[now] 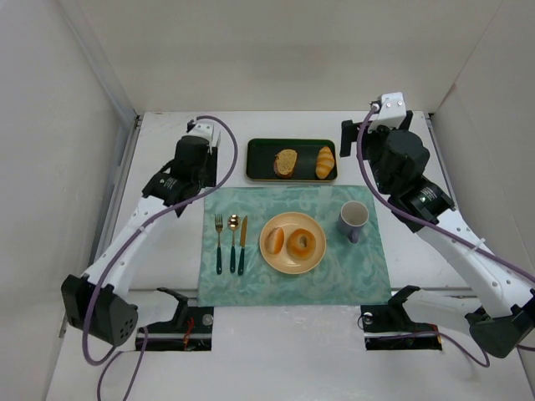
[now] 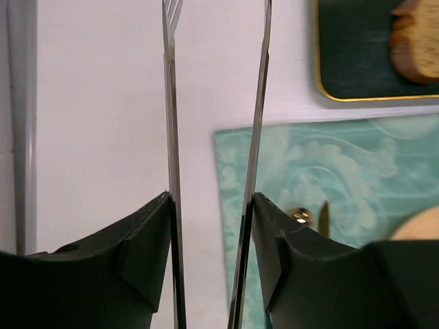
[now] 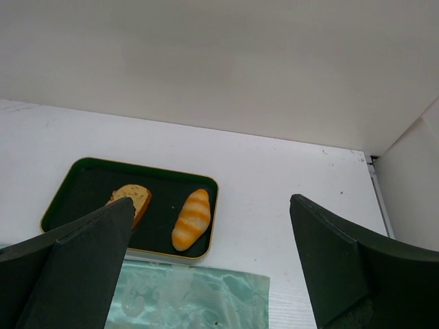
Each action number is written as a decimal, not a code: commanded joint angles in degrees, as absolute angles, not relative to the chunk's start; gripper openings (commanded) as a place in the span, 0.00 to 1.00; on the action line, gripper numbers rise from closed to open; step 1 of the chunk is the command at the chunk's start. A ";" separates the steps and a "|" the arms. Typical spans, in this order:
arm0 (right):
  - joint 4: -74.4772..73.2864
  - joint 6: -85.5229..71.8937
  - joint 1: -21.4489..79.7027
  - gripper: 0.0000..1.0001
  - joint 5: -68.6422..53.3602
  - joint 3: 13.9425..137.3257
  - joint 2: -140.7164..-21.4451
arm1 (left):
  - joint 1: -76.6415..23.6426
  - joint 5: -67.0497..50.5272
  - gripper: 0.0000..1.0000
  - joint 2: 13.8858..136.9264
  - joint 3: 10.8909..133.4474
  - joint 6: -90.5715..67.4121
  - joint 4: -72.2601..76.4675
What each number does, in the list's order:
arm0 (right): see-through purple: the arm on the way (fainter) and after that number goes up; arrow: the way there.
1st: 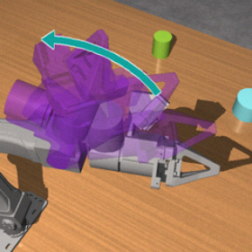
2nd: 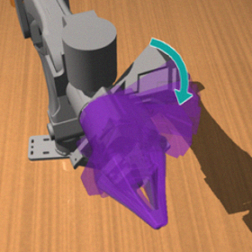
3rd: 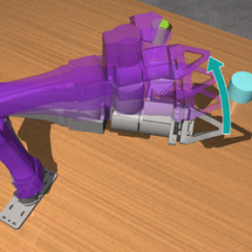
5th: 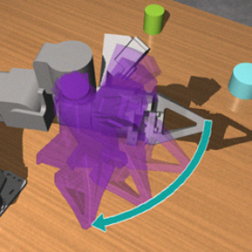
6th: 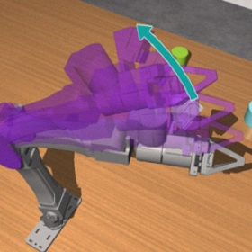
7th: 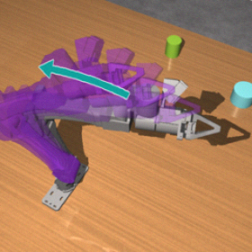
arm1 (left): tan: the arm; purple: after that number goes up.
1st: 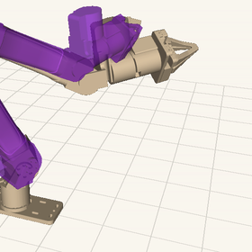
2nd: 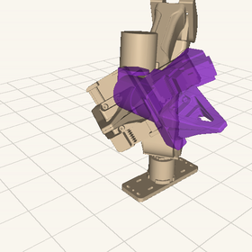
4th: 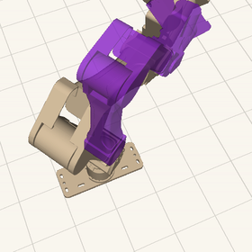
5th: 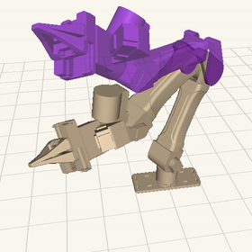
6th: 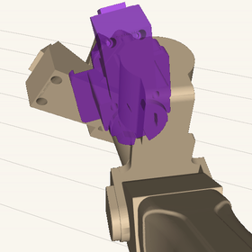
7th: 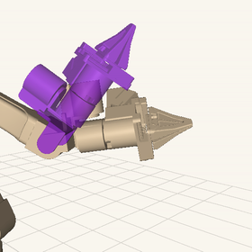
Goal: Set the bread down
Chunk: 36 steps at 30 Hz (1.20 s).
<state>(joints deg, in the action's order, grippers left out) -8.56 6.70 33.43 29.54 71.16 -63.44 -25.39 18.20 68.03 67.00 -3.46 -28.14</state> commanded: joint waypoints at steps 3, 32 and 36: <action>-7.29 6.77 33.22 1.00 27.60 71.02 -63.54 | -16.37 14.53 0.44 74.35 63.90 1.67 -15.31; -7.82 6.77 33.22 1.00 26.54 71.02 -62.93 | 2.46 4.92 0.66 94.04 54.49 2.81 -0.62; -7.82 6.77 33.22 1.00 26.54 71.02 -62.93 | 2.46 3.87 0.70 95.27 55.63 2.81 -1.76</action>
<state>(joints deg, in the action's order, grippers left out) -8.78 6.68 33.43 26.92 71.16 -63.53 2.00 4.69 95.31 53.19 2.20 -2.37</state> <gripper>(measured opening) 0.999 0.692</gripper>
